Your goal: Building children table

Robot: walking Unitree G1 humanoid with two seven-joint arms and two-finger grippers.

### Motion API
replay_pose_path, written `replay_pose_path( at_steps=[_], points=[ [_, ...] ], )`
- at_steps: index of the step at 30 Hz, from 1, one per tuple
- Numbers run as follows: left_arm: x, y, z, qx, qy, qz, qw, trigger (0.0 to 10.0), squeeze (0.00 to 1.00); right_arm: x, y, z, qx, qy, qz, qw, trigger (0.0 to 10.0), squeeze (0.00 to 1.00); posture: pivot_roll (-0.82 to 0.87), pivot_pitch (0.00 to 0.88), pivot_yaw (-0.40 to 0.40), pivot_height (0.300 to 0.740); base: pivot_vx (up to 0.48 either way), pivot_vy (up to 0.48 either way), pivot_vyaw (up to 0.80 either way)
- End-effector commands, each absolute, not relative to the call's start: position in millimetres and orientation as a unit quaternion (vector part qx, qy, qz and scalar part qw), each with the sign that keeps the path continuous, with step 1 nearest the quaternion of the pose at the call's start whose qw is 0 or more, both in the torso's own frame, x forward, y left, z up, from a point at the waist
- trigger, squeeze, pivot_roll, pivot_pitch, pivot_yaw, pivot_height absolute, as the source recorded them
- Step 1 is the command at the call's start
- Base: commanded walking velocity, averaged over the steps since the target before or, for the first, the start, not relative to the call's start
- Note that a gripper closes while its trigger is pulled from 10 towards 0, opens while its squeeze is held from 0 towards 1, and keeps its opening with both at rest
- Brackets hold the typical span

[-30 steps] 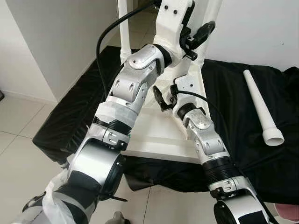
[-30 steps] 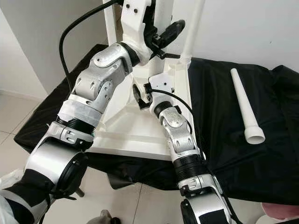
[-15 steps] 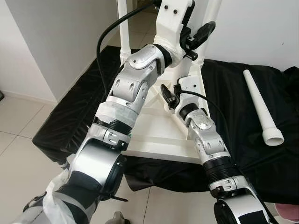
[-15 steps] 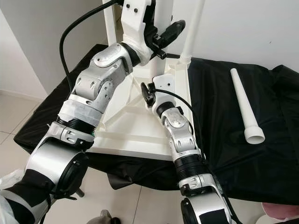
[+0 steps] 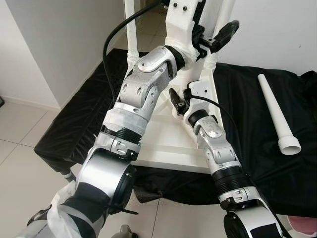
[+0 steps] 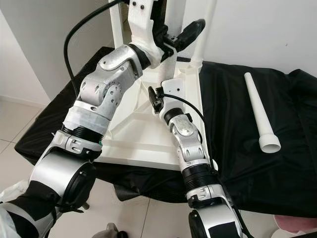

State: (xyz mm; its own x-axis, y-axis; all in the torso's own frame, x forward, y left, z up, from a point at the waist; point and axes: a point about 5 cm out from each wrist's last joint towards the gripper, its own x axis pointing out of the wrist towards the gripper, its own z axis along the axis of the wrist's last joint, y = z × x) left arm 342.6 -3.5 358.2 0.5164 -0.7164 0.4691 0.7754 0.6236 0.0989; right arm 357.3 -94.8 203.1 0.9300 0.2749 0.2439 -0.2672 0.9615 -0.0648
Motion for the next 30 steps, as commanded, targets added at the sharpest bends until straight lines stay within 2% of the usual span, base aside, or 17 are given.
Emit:
replay_pose_path(
  at_steps=[1,4,10,13,18,19,26,30],
  points=[
    [340,6,357,-0.073,-0.251,-0.438,0.86,10.0,0.0,360,-100,207,0.003,-0.125,0.121,0.985,10.0,0.0,0.0,0.02,0.021,0.74,0.0,0.0,0.0],
    [342,24,356,-0.102,-0.254,-0.436,0.857,10.0,0.0,361,-108,202,0.009,-0.114,0.096,0.989,10.0,0.0,0.01,0.025,0.021,0.74,0.0,0.0,0.0],
    [344,38,354,-0.109,-0.26,-0.425,0.86,10.0,0.0,362,-112,200,0.017,-0.11,0.079,0.991,10.0,0.0,0.01,0.033,0.024,0.74,0.0,0.0,0.0],
    [350,55,345,-0.109,-0.249,-0.398,0.876,10.0,0.0,361,-118,198,0.03,-0.106,0.059,0.992,10.0,0.0,0.0,0.035,0.026,0.74,0.0,0.0,0.0],
    [353,67,329,-0.1,-0.228,-0.378,0.892,10.0,0.0,359,-124,196,0.032,-0.104,0.044,0.993,10.0,0.0,-0.01,0.041,0.033,0.74,0.0,0.0,0.0],
    [351,77,315,-0.078,-0.214,-0.369,0.901,10.0,0.0,357,-130,195,0.025,-0.106,0.031,0.994,10.0,0.0,-0.01,0.044,0.037,0.74,0.0,0.0,0.0],
    [350,88,297,-0.046,-0.193,-0.355,0.914,10.0,0.0,353,-136,192,0.021,-0.105,0.02,0.994,10.0,0.0,-0.02,0.048,0.037,0.74,0.0,0.0,0.0],
    [351,109,274,-0.047,-0.158,-0.316,0.934,10.0,0.0,349,-141,190,0.017,-0.107,0.012,0.994,10.0,0.0,-0.03,0.049,0.039,0.74,0.0,0.0,0.0]
  ],
)
